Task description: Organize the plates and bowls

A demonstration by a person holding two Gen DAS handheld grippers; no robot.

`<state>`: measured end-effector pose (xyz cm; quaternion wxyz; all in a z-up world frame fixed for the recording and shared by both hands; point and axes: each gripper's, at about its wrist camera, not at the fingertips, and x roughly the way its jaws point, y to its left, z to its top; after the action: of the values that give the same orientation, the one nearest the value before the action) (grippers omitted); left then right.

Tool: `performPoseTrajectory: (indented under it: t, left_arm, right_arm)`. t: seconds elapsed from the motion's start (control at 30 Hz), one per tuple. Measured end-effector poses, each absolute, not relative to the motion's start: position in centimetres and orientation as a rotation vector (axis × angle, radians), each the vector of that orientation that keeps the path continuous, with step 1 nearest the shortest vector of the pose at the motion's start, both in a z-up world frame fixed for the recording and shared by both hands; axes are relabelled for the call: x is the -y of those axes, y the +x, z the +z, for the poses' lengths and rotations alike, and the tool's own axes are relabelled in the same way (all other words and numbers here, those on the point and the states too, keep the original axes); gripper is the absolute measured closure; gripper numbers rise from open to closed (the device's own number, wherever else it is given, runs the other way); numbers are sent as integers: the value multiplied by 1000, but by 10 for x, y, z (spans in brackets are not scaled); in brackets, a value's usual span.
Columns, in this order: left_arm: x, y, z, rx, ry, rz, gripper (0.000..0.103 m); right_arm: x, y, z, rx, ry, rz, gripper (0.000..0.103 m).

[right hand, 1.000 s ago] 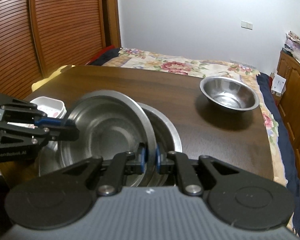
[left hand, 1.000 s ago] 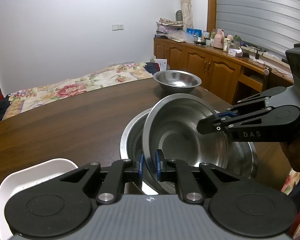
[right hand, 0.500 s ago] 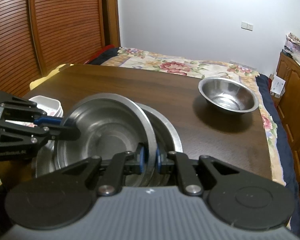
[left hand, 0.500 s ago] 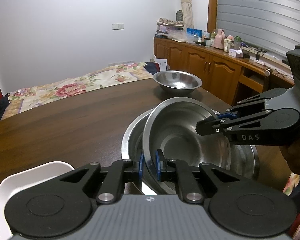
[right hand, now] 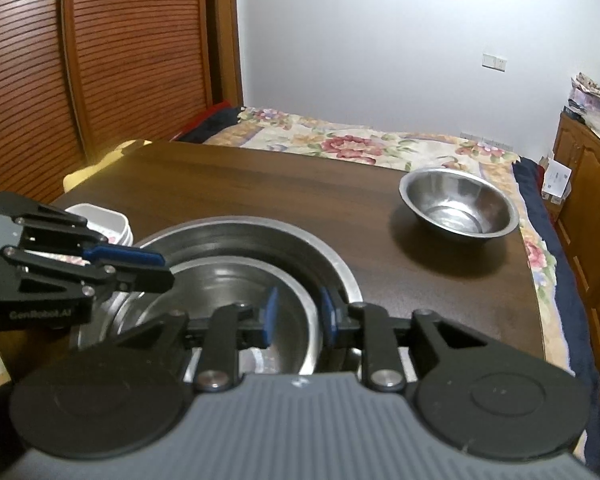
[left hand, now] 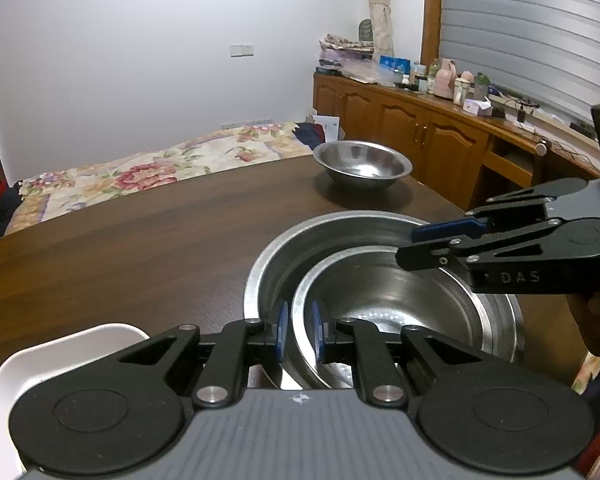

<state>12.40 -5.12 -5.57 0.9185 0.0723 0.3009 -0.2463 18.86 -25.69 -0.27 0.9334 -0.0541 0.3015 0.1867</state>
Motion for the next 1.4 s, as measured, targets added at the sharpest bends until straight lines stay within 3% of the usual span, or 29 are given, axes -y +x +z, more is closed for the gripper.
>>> performPoseTrajectory:
  t: [0.23, 0.37, 0.8, 1.0, 1.13, 1.23, 1.4]
  left_arm:
    - [49, 127, -46, -598, 139, -496, 83]
    - [49, 129, -37, -575, 139, -499, 62]
    - [50, 149, 1, -467, 120, -508, 29]
    - [59, 168, 6, -437, 124, -527, 22]
    - [68, 189, 7, -454, 126, -529, 22]
    - [78, 204, 9, -465, 139, -530, 22]
    - [93, 228, 11, -482, 159, -537, 21]
  right_arm:
    - [272, 184, 11, -579, -39, 382, 75]
    - [283, 183, 22, -539, -8, 368, 73]
    - [306, 198, 37, -475, 27, 267, 52]
    - [321, 216, 35, -464, 28, 218, 47]
    - [331, 231, 31, -462, 22, 188, 46]
    - [341, 243, 27, -465, 40, 176, 39]
    - [354, 262, 19, -474, 52, 155, 38]
